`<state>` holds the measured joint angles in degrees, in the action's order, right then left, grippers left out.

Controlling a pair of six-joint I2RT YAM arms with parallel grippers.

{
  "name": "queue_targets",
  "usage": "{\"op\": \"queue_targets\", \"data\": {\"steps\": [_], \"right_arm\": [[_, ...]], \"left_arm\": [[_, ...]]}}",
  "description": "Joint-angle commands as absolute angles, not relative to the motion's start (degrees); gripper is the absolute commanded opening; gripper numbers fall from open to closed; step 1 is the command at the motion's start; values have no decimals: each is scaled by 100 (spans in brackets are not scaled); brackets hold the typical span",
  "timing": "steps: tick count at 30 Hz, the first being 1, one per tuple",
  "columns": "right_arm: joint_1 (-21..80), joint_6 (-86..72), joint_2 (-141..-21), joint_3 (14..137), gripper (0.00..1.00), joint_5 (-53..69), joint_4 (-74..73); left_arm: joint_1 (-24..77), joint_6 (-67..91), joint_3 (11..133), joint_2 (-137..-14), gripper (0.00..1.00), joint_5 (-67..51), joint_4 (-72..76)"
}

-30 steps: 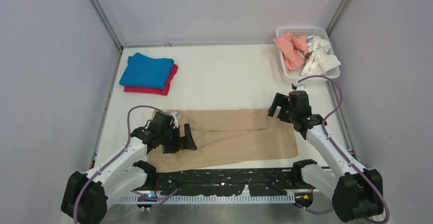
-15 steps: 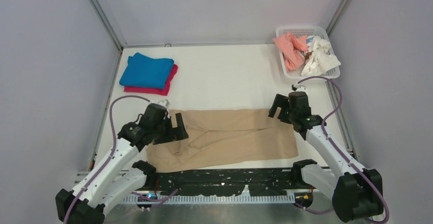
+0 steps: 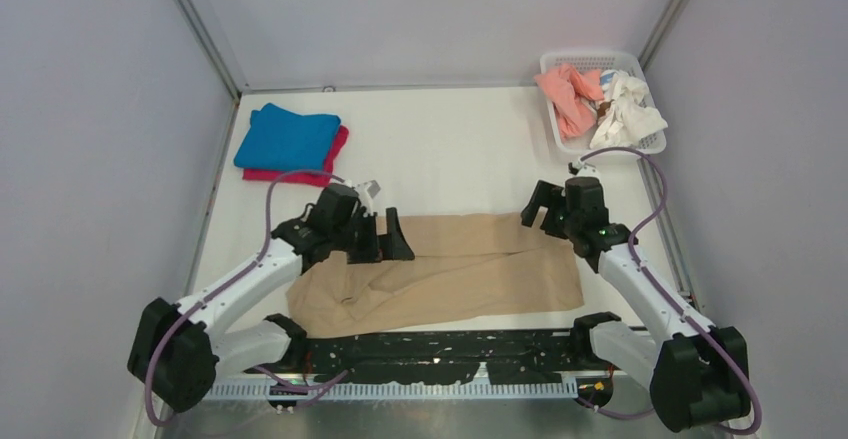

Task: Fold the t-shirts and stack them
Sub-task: Fold the other side of the tshirt into a rectangle

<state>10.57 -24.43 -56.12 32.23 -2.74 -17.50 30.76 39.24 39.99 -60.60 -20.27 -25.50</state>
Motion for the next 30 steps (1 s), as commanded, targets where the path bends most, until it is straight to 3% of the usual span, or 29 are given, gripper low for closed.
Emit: {"op": "queue_targets", "data": {"steps": [1, 6, 15, 26, 30], "right_arm": [[1178, -2585, -6042, 3434, 95, 264, -1218], [1254, -2585, -6302, 3512, 95, 283, -1167], [1258, -2484, -6216, 3446, 95, 103, -1237], [1255, -2461, -6108, 3416, 95, 51, -1276], [1257, -2449, -5997, 3368, 95, 18, -1327]], "left_arm": [[3300, 4039, 3865, -6599, 100, -2458, -1932], [3297, 3836, 4006, -6441, 100, -1881, -1921], [3032, 3906, 4275, -6681, 100, 1006, -2797], [3026, 3663, 4092, -7845, 100, -1531, -1954], [3195, 3769, 3861, -7429, 100, -1524, -1971]]}}
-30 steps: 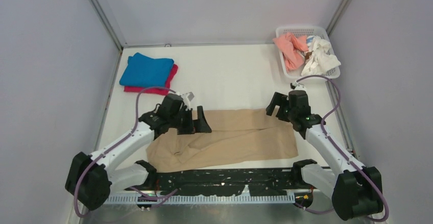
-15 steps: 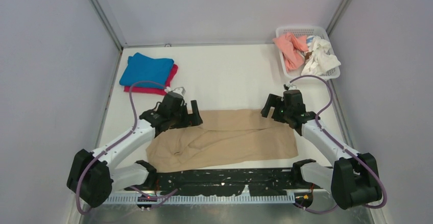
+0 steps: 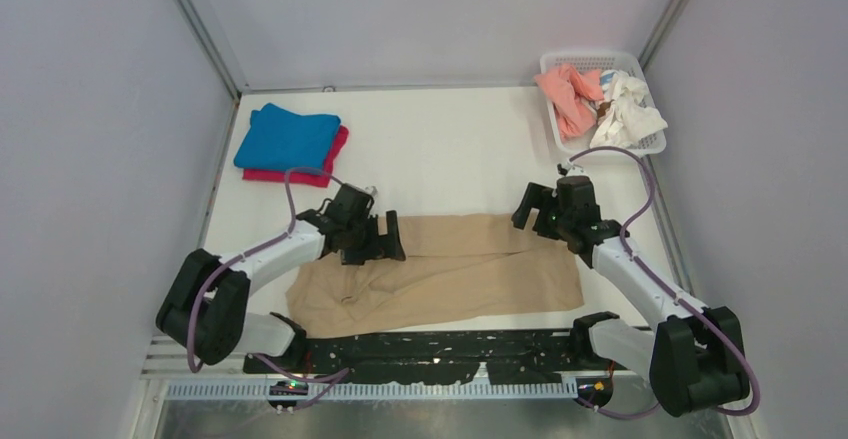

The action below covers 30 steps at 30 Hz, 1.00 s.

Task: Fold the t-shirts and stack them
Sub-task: Fold the other side of the tshirt into a rectangle

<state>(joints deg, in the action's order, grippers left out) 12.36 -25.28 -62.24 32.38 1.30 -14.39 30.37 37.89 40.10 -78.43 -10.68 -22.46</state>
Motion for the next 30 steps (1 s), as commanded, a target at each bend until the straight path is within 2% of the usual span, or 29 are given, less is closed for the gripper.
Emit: {"op": "queue_targets", "data": {"steps": [1, 5, 17, 25, 30], "right_arm": [[1257, -2451, -5966, 3358, 95, 18, -1334], [1259, -2421, -5921, 3306, 95, -216, -1339], [1259, -2371, -5925, 3310, 95, -281, -1343], [1256, -2330, -5873, 3311, 95, -311, -1340], [1273, -2320, -5911, 3330, 95, -168, -1251]], "left_arm": [[3233, 3770, 3837, -7293, 99, -1377, -2106], [3351, 3849, 3670, -6834, 100, -1344, -2360], [4325, 3985, 3283, -6677, 100, -2945, -1711], [4395, 3819, 3609, -5618, 100, -1936, -2566], [4265, 4184, 3621, -5230, 99, -157, -3515]]}}
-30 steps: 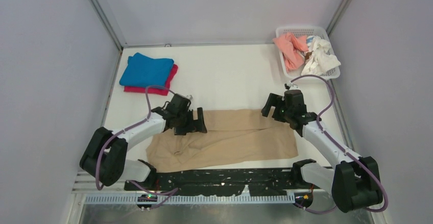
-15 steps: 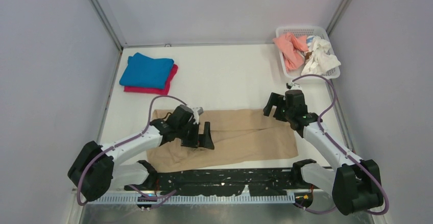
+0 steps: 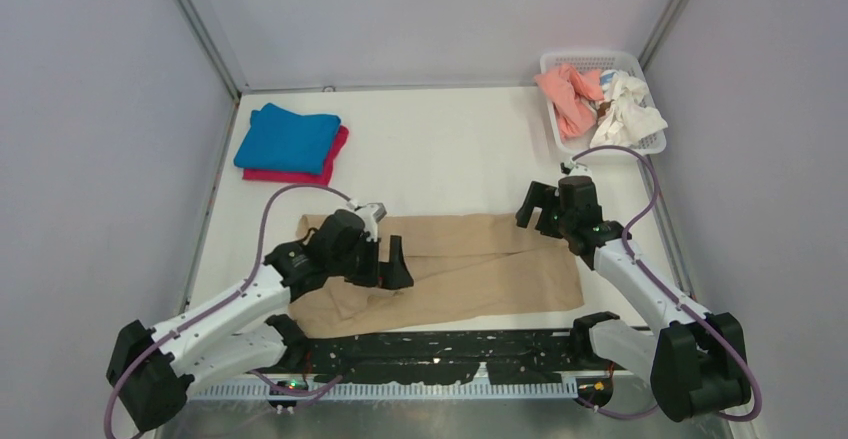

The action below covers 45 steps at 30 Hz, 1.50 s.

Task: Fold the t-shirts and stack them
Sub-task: Rotate the tshirt 90 degrees

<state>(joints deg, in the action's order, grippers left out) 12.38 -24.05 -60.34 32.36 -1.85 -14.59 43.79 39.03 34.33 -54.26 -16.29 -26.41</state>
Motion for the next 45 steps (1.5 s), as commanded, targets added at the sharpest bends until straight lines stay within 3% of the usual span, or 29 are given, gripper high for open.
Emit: {"op": "queue_targets", "data": {"steps": [1, 6, 10, 19, 23, 31, 35, 38, 40, 45], "right_arm": [[1320, -2316, -5954, 3346, 95, -154, -1209], [1783, -2248, -6366, 3531, 95, -93, -971], [1987, -2327, -6982, 3807, 95, 98, -822], [2020, -2726, -8313, 4179, 95, -219, -803], [1748, -2731, -8447, 4290, 95, -333, -1011], [1541, -2482, -7545, 3901, 95, -693, -1631], [1537, -2116, -7549, 3711, 95, -81, -1847], [1556, -2107, -7521, 3499, 95, 891, -1549], [1603, -2150, -7526, 3416, 95, 1275, -1432], [1653, -2114, -7491, 3532, 95, 1106, -1592]], "left_arm": [[4174, 4349, 3572, -5210, 99, 167, -3661], [3355, 4752, 2975, -5308, 100, 463, -2655], [2594, 4813, 2644, -5944, 100, -59, -1482], [2321, 4468, 3581, -7976, 99, -419, -892], [2270, 4206, 4560, -8928, 100, -453, -1054], [2260, 3883, 7597, -11074, 100, -1297, -1368], [2213, 4216, 9483, -12475, 100, -2394, -1516], [2154, 4480, 10970, -13371, 93, -2923, -2080], [2146, 4597, 11676, -13720, 98, -3102, -2387], [2142, 4560, 11705, -13528, 100, -3093, -2286]]}}
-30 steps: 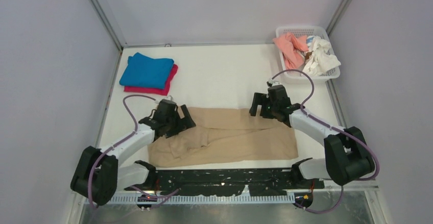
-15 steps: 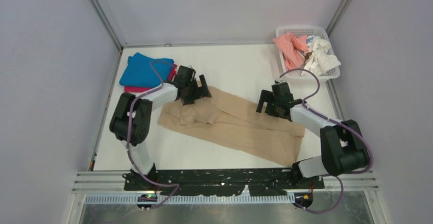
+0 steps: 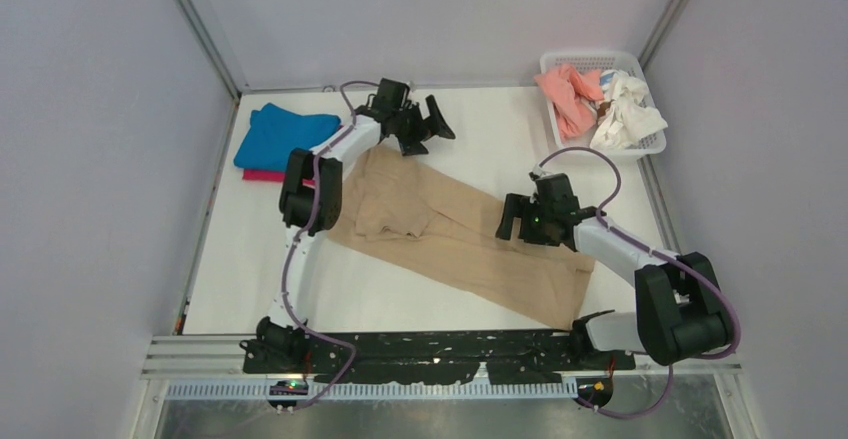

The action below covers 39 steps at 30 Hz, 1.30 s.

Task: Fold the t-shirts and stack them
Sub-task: Rotate the tshirt 90 degrees

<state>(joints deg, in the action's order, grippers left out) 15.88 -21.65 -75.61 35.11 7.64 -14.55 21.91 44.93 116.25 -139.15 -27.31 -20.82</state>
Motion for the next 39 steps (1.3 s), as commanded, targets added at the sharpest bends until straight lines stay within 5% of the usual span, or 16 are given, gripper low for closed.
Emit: {"op": "queue_targets", "data": {"steps": [1, 4, 13, 19, 28, 39], "right_arm": [[1655, -2062, -7454, 3563, 95, 911, -1640], [1652, -2067, -7130, 3633, 95, 483, -1790], [1656, -2043, -6255, 3677, 95, -611, -2404], [1646, -2230, -6242, 3406, 95, -640, -2432], [1650, -2525, -6984, 3238, 95, 13, -1640], [2009, -2231, -6969, 2768, 95, 2047, -1664]], "left_arm": [[2137, 4487, 11653, -13384, 100, -3033, -2308], [2136, 4207, 11256, -12739, 100, -2748, -2368], [2180, 3607, 7388, -9564, 100, -1437, -2216], [2163, 3845, 6122, -9287, 100, -1812, -2038], [1951, 3805, 7703, -11205, 100, -1768, -3096], [1846, 3527, 11243, -13265, 100, -2257, -4668]]}}
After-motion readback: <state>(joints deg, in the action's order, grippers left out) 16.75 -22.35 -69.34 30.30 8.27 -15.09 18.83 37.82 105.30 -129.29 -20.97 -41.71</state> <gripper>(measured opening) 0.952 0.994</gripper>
